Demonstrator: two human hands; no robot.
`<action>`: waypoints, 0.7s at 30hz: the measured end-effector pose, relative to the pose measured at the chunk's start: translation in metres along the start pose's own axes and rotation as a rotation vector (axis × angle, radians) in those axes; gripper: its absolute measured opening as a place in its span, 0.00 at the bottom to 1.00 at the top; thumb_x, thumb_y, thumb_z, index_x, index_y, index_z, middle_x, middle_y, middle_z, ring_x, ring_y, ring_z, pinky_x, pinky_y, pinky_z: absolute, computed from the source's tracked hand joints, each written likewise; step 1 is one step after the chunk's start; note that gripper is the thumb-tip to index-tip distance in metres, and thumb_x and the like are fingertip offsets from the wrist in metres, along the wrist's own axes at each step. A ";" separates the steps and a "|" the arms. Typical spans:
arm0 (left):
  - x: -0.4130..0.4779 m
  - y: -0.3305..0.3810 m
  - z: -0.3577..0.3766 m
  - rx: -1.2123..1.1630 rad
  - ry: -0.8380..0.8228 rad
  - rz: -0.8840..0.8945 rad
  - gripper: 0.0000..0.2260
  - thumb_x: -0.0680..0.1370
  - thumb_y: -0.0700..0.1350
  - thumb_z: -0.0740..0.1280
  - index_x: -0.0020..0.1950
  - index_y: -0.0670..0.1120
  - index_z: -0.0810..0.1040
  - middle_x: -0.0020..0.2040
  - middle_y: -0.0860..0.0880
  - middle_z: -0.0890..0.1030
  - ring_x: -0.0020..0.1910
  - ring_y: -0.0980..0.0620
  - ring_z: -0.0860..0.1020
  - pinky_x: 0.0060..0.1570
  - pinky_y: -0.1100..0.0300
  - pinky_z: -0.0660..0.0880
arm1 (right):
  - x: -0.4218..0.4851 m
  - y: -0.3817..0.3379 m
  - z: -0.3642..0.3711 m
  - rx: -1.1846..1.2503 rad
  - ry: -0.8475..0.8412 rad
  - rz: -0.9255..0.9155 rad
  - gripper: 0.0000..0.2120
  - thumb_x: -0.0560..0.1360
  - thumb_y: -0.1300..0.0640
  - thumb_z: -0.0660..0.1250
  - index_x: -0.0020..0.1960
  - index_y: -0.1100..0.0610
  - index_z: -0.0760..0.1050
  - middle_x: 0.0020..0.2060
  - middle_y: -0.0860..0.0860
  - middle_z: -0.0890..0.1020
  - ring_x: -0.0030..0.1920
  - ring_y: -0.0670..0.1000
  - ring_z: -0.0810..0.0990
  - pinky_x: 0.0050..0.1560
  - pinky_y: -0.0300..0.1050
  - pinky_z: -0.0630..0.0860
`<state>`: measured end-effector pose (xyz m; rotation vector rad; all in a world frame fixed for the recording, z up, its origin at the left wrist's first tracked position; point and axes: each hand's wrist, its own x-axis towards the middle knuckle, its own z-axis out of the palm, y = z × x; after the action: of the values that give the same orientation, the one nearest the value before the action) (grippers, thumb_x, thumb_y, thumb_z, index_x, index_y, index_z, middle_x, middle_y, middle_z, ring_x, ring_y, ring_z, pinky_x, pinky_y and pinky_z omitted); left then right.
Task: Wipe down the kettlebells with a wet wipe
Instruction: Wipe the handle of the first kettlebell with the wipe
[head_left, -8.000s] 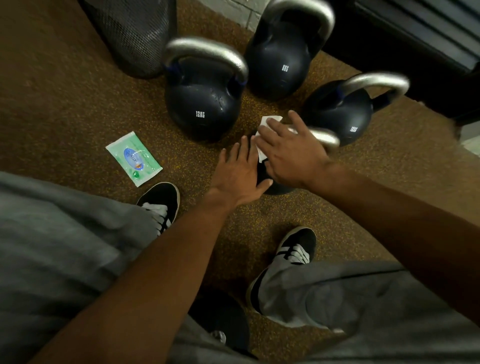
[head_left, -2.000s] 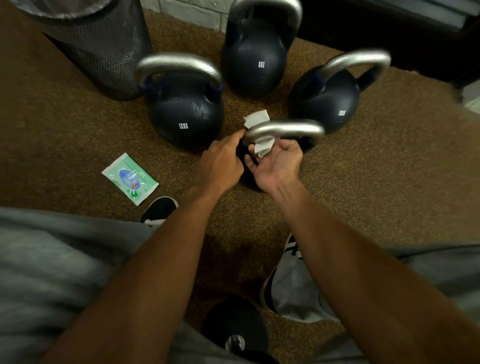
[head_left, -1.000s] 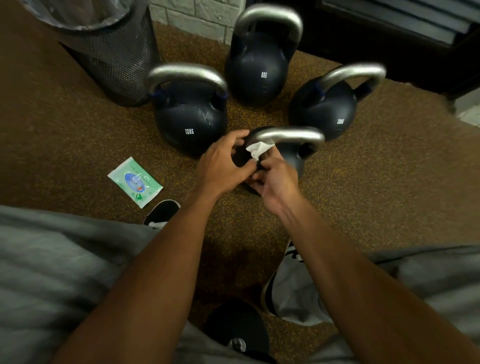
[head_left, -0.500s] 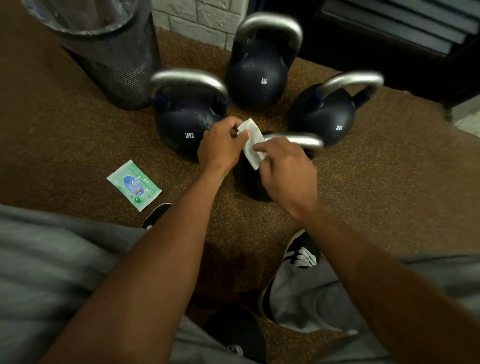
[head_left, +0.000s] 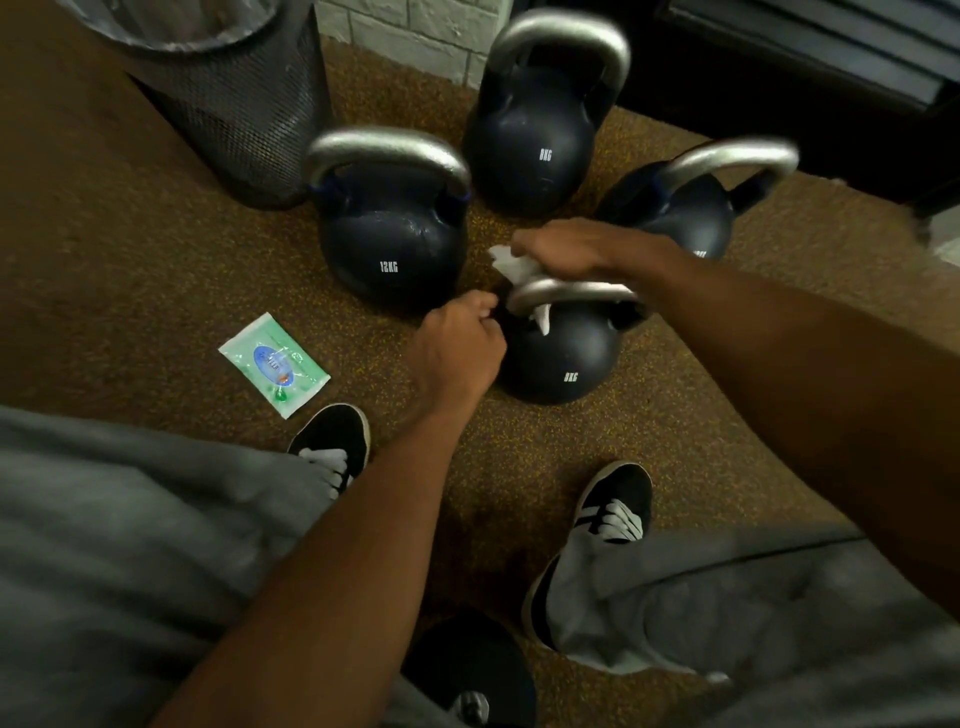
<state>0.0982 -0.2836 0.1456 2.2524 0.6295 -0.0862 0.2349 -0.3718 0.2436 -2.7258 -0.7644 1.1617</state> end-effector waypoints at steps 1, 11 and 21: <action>-0.003 0.000 0.002 -0.010 0.013 0.009 0.16 0.82 0.46 0.63 0.70 0.54 0.76 0.63 0.54 0.82 0.59 0.53 0.80 0.54 0.51 0.80 | 0.004 0.003 -0.001 0.177 0.001 0.006 0.13 0.84 0.51 0.55 0.42 0.50 0.72 0.41 0.49 0.75 0.41 0.50 0.72 0.47 0.47 0.66; -0.008 0.004 0.006 0.030 0.059 0.043 0.17 0.81 0.47 0.63 0.70 0.53 0.78 0.58 0.52 0.84 0.54 0.51 0.81 0.51 0.49 0.81 | 0.008 0.019 -0.005 0.274 0.023 0.006 0.13 0.84 0.55 0.55 0.41 0.51 0.72 0.38 0.51 0.74 0.37 0.49 0.69 0.38 0.46 0.64; -0.005 0.000 0.006 0.049 0.024 0.071 0.16 0.81 0.49 0.64 0.69 0.53 0.78 0.51 0.51 0.84 0.49 0.51 0.81 0.49 0.49 0.81 | -0.021 0.054 -0.009 0.389 0.064 0.034 0.18 0.83 0.46 0.58 0.48 0.55 0.81 0.43 0.54 0.83 0.46 0.55 0.80 0.54 0.55 0.73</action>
<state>0.0947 -0.2897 0.1431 2.3235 0.5649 -0.0404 0.2515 -0.4282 0.2495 -2.4452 -0.4297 1.0894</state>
